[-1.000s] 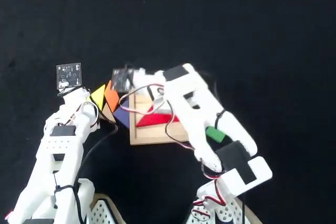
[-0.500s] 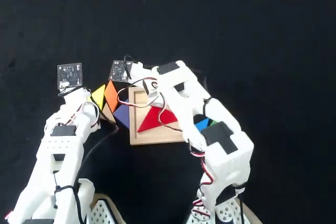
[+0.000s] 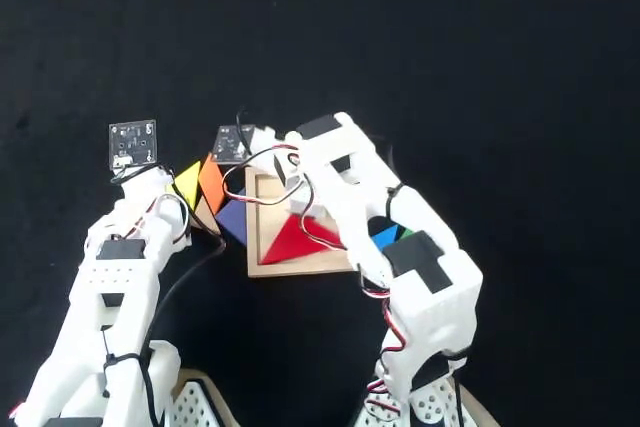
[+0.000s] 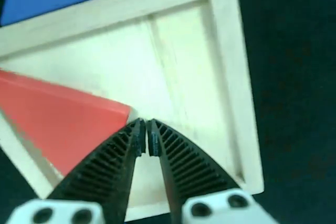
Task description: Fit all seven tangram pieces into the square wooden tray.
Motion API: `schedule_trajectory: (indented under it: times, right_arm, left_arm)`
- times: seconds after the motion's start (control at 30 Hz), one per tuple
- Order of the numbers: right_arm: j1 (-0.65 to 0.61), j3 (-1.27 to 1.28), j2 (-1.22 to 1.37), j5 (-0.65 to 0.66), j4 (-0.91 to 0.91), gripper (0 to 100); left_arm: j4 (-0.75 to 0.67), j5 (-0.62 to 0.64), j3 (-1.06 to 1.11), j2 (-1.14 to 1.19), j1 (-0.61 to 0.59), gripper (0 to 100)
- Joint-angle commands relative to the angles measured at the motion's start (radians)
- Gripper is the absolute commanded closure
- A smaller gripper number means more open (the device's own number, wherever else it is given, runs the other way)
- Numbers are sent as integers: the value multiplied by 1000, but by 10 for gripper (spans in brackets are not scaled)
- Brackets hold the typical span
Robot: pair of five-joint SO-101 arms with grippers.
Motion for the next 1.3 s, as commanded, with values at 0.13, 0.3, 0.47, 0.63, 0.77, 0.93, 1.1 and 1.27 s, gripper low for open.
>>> schedule_trajectory:
  times: [0.13, 0.3, 0.47, 0.63, 0.77, 0.93, 1.1, 1.27]
  right_arm:
    - [9, -13, -54, 23, 91, 988]
    - [11, 84, -194, 43, 61, 988]
    - [31, 163, -357, 5, 8, 988]
    - [80, 171, -513, -318, -17, 988]
    - [135, 206, -562, -624, -20, 988]
    - [166, 311, -493, -689, -124, 987]
    - [245, 360, -387, -769, -287, 987]
    - [322, 360, -349, -812, -356, 987]
  left_arm:
    - [-18, 8, -12, -12, 12, 935]
    - [-18, 8, -12, -12, 12, 935]
    - [-18, 8, -12, -12, 12, 935]
    - [-66, 8, -2, -12, 13, 933]
    - [-68, 8, -2, -12, 73, 931]
    - [-57, -18, 5, -12, 122, 920]
    - [126, -83, -142, 2, -15, 841]
    - [272, -448, -348, 78, -81, 795]
